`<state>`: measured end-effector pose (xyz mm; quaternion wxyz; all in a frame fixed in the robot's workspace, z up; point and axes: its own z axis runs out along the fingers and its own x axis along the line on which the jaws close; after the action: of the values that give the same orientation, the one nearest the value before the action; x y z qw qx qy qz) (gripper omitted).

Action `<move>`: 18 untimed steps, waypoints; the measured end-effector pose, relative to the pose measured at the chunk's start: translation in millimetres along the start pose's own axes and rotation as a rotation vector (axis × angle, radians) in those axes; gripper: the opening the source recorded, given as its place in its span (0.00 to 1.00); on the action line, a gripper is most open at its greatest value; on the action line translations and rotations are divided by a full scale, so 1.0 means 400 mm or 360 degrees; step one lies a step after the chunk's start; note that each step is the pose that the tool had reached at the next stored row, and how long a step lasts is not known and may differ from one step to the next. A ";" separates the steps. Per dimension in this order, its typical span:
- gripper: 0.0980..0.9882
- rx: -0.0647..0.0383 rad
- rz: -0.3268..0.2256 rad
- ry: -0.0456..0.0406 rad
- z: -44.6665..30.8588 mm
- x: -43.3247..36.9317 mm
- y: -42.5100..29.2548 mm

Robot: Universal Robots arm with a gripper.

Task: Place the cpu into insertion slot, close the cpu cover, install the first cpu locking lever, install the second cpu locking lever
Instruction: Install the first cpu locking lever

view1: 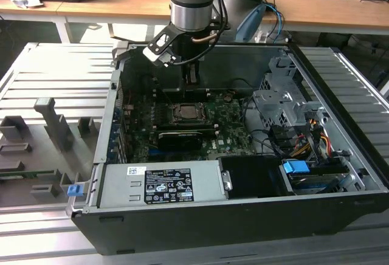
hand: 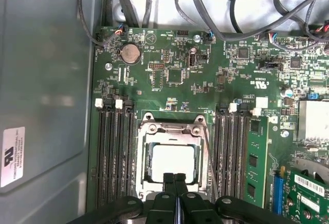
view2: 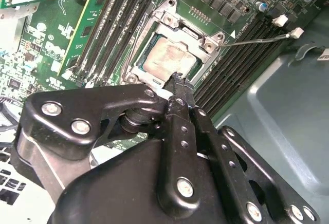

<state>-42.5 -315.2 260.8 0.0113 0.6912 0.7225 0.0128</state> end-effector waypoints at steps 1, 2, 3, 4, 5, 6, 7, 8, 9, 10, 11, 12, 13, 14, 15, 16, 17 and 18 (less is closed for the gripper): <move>0.01 0.0000 0.0000 0.0000 -0.005 0.000 0.000; 0.01 0.0000 0.0000 0.0000 -0.022 0.000 0.001; 0.01 0.0000 0.0000 0.0000 -0.027 0.000 0.001; 0.01 0.0000 0.0000 0.0000 -0.029 0.000 0.001; 0.01 0.0000 0.0000 0.0000 -0.032 0.000 0.001; 0.01 0.0000 0.0000 0.0000 -0.036 0.000 0.001; 0.01 0.0000 0.0000 0.0000 -0.039 0.000 0.001; 0.01 0.0000 0.0000 0.0000 -0.040 0.000 0.001; 0.01 0.0000 0.0000 0.0000 -0.041 0.000 0.001; 0.01 0.0000 0.0000 0.0000 -0.041 0.000 0.001; 0.01 0.0000 0.0000 0.0000 -0.042 0.000 0.001; 0.01 0.0000 0.0000 0.0000 -0.043 0.000 0.001; 0.01 0.0000 0.0000 0.0000 -0.044 0.000 0.001; 0.01 0.0000 0.0000 0.0000 -0.045 0.000 0.001; 0.01 0.0000 0.0000 0.0000 -0.045 0.000 0.001; 0.01 0.0000 0.0000 0.0000 -0.045 0.000 0.001; 0.01 0.0000 0.0000 0.0000 -0.046 0.000 0.001; 0.01 0.0000 0.0000 0.0000 -0.046 0.000 0.001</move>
<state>-42.6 -315.2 279.2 0.0113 0.6913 0.7224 0.0129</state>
